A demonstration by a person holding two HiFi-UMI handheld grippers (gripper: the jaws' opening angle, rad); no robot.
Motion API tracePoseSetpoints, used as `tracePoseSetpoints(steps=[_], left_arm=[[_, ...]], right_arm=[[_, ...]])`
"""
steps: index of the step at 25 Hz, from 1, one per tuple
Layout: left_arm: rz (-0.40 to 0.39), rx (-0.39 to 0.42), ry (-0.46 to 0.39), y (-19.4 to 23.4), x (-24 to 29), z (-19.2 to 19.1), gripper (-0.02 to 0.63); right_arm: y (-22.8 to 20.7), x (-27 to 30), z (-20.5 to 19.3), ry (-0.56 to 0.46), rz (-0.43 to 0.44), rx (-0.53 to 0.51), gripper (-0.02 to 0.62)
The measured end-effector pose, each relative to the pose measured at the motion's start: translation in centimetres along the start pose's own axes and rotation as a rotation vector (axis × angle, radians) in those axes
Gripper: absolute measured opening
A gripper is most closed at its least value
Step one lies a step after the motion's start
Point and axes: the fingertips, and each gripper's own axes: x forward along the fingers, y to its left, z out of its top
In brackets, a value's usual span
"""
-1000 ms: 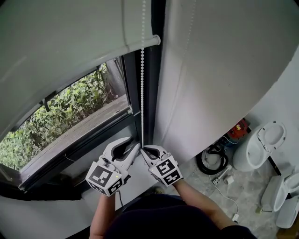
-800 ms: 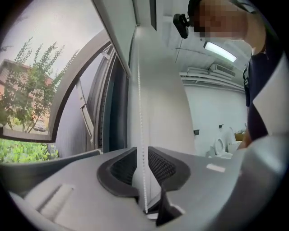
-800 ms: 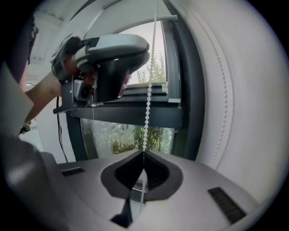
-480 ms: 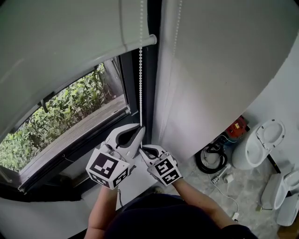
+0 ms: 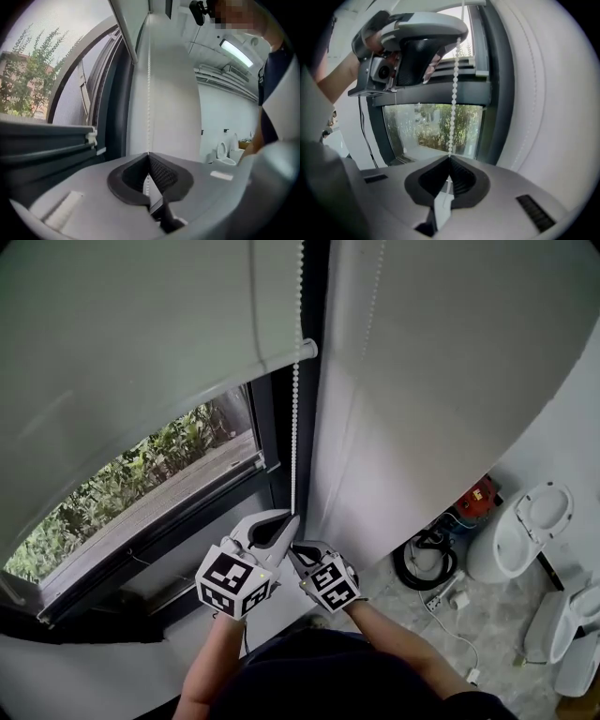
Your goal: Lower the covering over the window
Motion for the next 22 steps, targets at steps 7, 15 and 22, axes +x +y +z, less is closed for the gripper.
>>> tracePoseSetpoints(steps=[7, 15, 22], left_arm=[[-0.017, -0.049, 0.08, -0.9, 0.9, -5.2, 0.014], [-0.013, -0.075, 0.132, -0.9, 1.2, -8.3, 0.012], [0.0, -0.089, 0.125, -0.2, 0.9, -8.4, 0.012]], right_arm=[[0.1, 1.0, -5.2, 0.124, 0.01, 0.035, 0.012], [0.4, 1.4, -8.4, 0.206, 0.022, 0.006, 0.012], [0.5, 1.1, -7.1, 0.156, 0.039, 0.101, 0.05]])
